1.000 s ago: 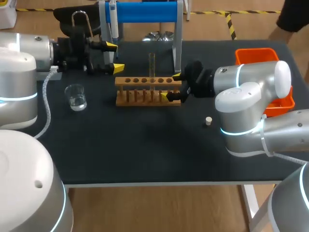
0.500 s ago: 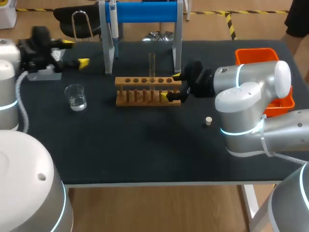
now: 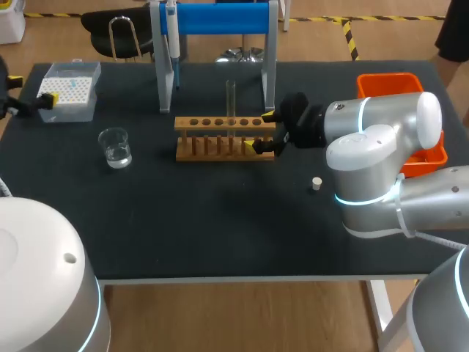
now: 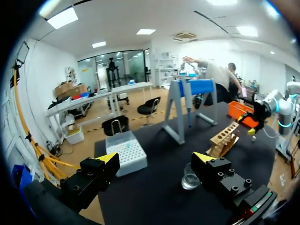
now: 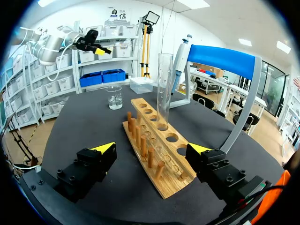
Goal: Invert the test tube, pick up the pipette, mount the tip to pipette, aspirate from beaker and dispense into the tube, eject the tip, return the pipette, and cap with the stopper.
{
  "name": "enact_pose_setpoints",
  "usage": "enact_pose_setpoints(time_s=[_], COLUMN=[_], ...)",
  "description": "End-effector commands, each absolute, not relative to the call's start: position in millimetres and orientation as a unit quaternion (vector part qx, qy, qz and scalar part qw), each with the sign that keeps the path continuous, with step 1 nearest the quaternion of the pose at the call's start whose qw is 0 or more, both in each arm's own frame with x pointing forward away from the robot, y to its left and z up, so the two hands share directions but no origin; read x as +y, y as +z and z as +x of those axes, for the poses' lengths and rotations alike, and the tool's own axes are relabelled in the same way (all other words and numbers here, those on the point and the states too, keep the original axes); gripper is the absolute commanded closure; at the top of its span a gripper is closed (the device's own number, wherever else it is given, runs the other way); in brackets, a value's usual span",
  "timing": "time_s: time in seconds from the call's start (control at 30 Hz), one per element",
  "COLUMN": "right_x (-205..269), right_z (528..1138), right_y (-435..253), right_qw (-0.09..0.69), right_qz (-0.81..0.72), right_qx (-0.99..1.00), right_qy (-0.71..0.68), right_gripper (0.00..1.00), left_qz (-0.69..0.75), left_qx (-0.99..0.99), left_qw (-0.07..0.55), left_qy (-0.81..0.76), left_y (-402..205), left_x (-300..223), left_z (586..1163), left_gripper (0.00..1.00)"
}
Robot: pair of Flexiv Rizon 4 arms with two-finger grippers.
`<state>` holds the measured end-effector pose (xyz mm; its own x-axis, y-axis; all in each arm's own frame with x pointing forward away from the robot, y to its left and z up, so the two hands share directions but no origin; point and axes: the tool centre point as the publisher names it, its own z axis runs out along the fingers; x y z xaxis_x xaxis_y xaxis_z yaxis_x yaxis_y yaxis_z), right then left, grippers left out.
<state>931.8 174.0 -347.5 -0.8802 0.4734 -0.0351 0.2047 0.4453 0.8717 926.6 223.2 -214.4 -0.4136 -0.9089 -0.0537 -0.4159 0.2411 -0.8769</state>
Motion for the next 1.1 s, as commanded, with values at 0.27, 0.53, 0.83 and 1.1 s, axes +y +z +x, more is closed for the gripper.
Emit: enact_pose_setpoints(time_s=[0.27,0.53,0.83,1.1], right_x=[174,174,174,174], right_z=[931,931,931,931], right_y=[-348,-348,-348,-348], right_qw=[0.138,0.138,0.138,0.138], right_qz=[0.202,0.202,0.202,0.202], right_qx=[0.839,0.839,0.839,0.839], right_qy=[0.486,0.486,0.486,0.486], right_gripper=[0.00,0.00,0.00,0.00], left_qz=[-0.492,-0.497,-0.497,-0.497], left_qx=[0.702,0.701,0.707,0.706], left_qw=[0.326,0.328,0.312,0.307], left_qy=[-0.398,-0.392,-0.395,-0.400], left_y=[-242,-259,-280,-296], left_x=[248,256,255,252], left_z=[968,1000,1029,1050], left_gripper=[0.00,0.00,0.00,0.00])
